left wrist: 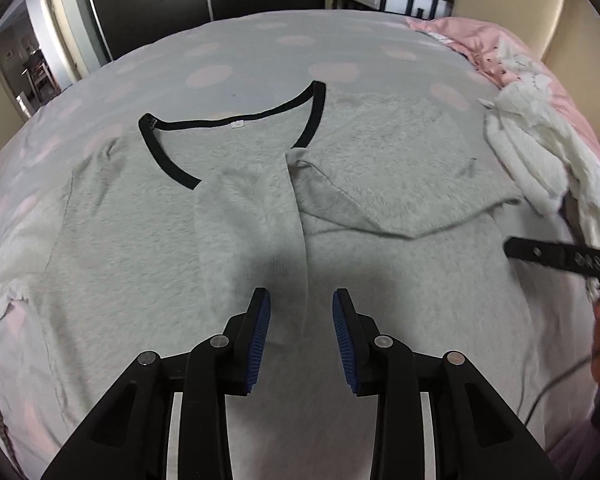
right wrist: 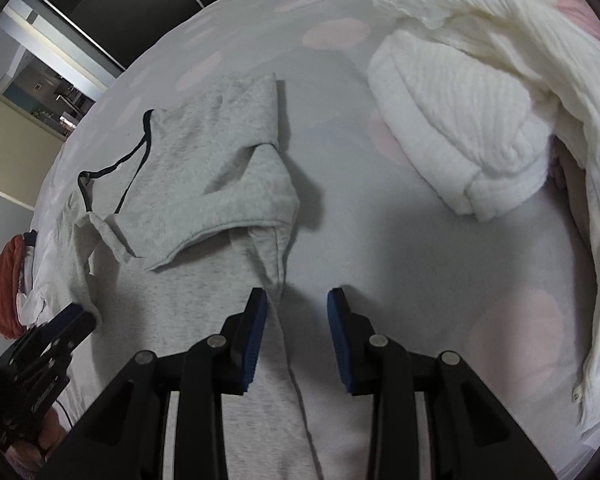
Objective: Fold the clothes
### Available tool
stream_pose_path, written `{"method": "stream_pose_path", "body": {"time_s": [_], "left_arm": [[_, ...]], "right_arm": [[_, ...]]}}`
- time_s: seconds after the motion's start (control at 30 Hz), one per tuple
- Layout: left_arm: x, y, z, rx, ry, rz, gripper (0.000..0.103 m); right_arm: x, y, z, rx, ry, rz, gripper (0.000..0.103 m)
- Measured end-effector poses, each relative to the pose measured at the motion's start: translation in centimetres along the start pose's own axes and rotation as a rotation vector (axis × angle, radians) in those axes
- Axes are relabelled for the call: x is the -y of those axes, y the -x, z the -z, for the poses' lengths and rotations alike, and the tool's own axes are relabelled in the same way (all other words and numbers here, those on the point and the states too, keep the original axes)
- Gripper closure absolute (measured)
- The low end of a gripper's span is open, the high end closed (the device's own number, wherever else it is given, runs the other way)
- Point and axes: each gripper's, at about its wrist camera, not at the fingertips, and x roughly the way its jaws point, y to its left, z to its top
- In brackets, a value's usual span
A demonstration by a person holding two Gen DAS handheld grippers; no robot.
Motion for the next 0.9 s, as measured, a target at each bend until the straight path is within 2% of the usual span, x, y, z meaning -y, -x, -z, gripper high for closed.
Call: {"method": "stream_pose_path", "body": {"time_s": [0.13,0.2,0.27,0.3,0.53,0.6,0.63,0.77,0.87,0.9], "left_arm": [[-0.3,-1.8,-0.7,-0.044,0.018,-0.093,0.070],[-0.8,-1.9,-1.0,-0.055,0.020,-0.116,0.083],[-1.4,-1.7,-1.3,-0.058,0.016,-0.132,0.089],[-1.6,-1.5,-1.6,-0.056,0.010,-0.141,0.097],[-3.4,3.6,-4.9,0.064,-0.097,-0.270,0.098],[-4.4,5.8,-5.9,0.116,-0.119,-0.321,0.099],[-5.0,6.9,-6.4,0.141,-0.127,-0.345,0.099],[-7.1,11.0,-7.3,0.241,-0.148,-0.431,0.099],[-8.1,12.5,-6.6,0.284,-0.152,-0.480,0.099],[-8.5,12.6,-6.0,0.278,-0.143,-0.461,0.099]], "right_arm": [[0.4,-0.2,0.2,0.002,-0.020,-0.031,0.072],[0.7,0.0,0.1,0.010,-0.036,-0.040,0.072],[0.8,0.1,-0.1,0.027,-0.043,-0.046,0.072],[0.8,0.0,-0.2,0.037,-0.042,-0.052,0.072],[0.1,-0.9,-1.4,0.095,-0.042,-0.091,0.072],[0.2,-1.1,-1.5,0.099,-0.049,-0.073,0.076],[0.3,-1.1,-1.4,0.098,-0.054,-0.053,0.086],[2.5,-0.1,-1.0,0.091,-0.126,-0.083,0.094],[3.1,0.3,-1.1,0.095,-0.146,0.001,0.098],[3.4,0.5,-1.0,0.093,-0.157,0.000,0.098]]}}
